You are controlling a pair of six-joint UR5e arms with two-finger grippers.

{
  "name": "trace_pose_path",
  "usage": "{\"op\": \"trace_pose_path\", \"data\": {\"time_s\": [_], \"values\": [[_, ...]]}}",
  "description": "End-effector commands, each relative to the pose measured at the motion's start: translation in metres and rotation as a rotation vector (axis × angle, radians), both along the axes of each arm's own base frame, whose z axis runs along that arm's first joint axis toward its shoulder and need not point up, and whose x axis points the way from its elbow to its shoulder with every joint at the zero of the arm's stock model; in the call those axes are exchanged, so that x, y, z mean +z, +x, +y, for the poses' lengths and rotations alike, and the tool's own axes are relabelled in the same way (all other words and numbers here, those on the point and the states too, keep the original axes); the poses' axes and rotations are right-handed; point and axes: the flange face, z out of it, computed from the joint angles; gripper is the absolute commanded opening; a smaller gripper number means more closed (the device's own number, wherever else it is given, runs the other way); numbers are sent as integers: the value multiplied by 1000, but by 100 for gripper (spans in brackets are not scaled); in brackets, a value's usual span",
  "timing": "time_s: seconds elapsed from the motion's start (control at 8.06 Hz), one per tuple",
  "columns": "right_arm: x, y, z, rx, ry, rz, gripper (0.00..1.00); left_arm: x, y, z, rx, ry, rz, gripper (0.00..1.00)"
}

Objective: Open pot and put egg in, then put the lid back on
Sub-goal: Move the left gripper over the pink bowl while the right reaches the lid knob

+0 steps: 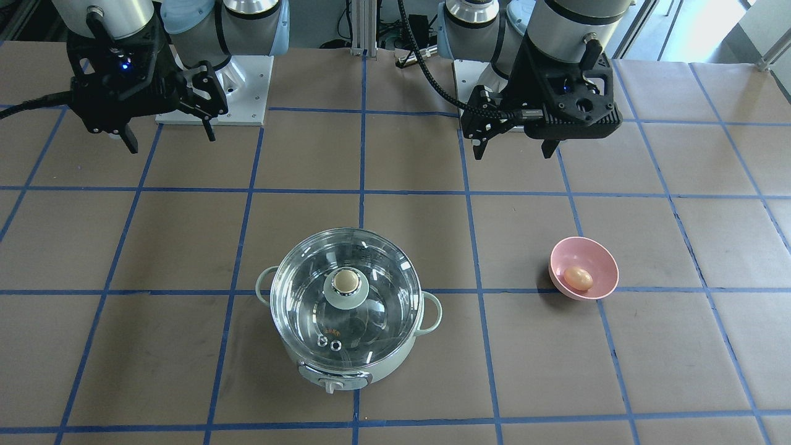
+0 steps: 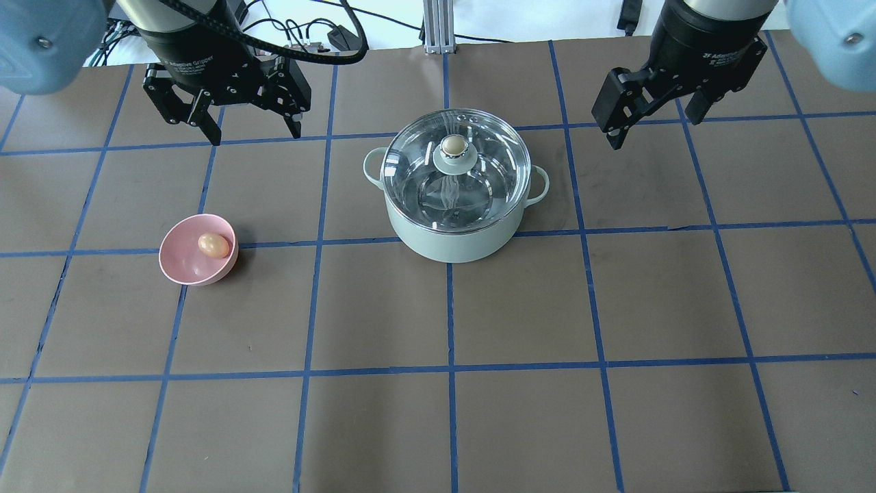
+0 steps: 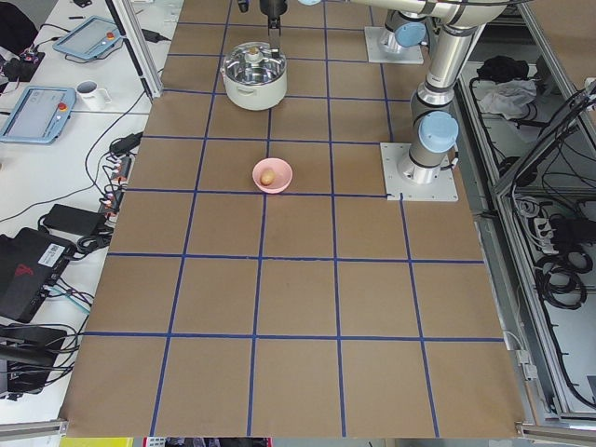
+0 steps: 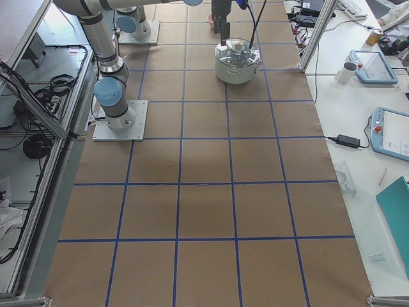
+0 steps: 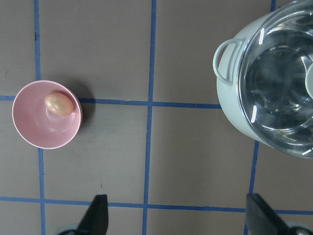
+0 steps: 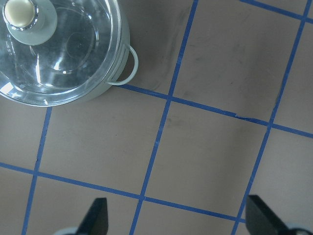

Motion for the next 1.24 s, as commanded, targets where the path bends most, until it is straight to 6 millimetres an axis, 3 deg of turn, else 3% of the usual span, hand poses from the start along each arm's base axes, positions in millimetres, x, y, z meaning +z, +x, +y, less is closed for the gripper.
{"op": "trace_pose_path", "data": {"time_s": [0.0,0.12,0.25,0.37,0.62,0.74,0.87,1.12], "values": [[-5,0,-17,-72,-57,-8,100,-48,19,-16,7,-8,-10,100],[-16,6,-32,-193,-53,-2,100,-79,44,-27,-36,1,-13,100],[-24,25,-47,-217,-74,-3,100,-106,98,-35,15,39,-8,100],[-35,60,-57,-246,-94,-15,100,-130,140,-34,50,84,1,100],[-73,122,-77,-293,-134,-44,100,-177,178,-37,65,120,-24,100],[-97,149,-81,-317,-138,-33,100,-202,215,-43,105,172,-35,100],[-129,177,-87,-368,-163,2,100,-226,252,-48,80,190,-20,93],[-159,196,-89,-448,-153,22,100,-249,264,-55,77,196,-11,93]]}}
